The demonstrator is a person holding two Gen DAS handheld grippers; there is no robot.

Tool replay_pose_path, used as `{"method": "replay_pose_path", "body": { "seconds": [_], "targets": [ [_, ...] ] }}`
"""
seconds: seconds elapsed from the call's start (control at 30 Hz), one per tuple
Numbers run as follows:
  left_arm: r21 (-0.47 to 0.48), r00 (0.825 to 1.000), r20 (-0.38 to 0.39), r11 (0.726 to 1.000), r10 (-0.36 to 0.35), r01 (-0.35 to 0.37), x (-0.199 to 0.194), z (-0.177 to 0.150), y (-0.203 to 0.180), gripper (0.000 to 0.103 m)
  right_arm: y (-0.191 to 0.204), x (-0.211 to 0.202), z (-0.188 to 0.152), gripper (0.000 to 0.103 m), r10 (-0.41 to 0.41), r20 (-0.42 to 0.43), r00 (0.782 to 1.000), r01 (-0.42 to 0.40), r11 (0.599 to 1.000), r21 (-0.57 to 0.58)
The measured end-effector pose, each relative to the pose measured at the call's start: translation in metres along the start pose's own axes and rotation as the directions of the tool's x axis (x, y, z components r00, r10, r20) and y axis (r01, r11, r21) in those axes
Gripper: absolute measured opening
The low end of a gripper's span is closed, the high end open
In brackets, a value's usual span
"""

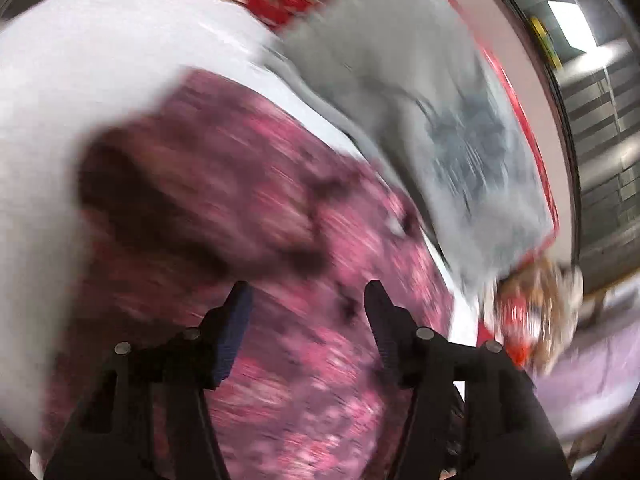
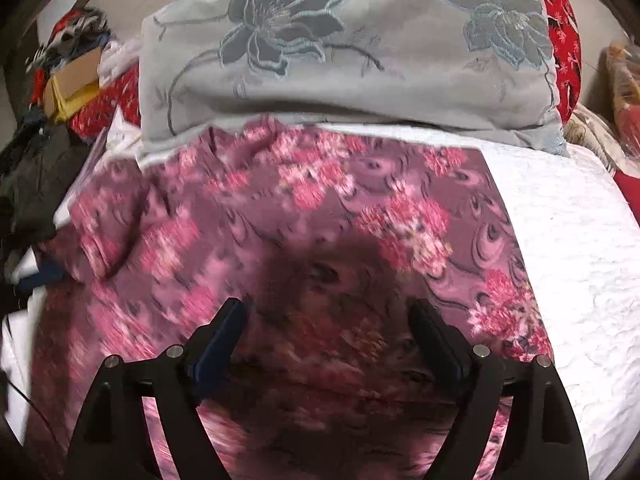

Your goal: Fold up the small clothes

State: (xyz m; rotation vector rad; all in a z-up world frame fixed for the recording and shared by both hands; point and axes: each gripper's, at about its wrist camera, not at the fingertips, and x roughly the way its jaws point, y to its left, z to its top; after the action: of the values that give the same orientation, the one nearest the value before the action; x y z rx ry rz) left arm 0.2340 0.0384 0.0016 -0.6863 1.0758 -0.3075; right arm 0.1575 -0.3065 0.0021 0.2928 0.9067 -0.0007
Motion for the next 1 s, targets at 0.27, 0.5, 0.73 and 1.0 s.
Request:
{"method": "replay_pose_path", "body": {
  "seconds": [0.27,0.5,0.73,1.0],
  "targets": [
    [-0.317,0.994,0.041,0.942,-0.1,0.108,0.014,0.026,0.075,0.057,0.119,-0.009,0.031,0.086,0.151,0.062,0.987,-0.131,0.958,-0.256],
    [-0.304,0.994,0.075,0.948,-0.078,0.097,0.02,0.028,0.075,0.057,0.187,0.039,0.018,0.083,0.012,0.043,0.999,0.009,0.888,-0.459],
    [-0.259,0.997,0.066,0.964,-0.048,0.064,0.022,0.029,0.068,0.057,0.144,0.032,0.034,0.024,0.143,0.012,0.99,-0.135,0.958,-0.254],
    [-0.199,0.998,0.035,0.978,-0.054,0.06,0.018,0.012,0.052,0.065,0.032,0.002,0.023,0.021,0.282,0.049,0.958,-0.287,0.944,0.164]
  ]
}}
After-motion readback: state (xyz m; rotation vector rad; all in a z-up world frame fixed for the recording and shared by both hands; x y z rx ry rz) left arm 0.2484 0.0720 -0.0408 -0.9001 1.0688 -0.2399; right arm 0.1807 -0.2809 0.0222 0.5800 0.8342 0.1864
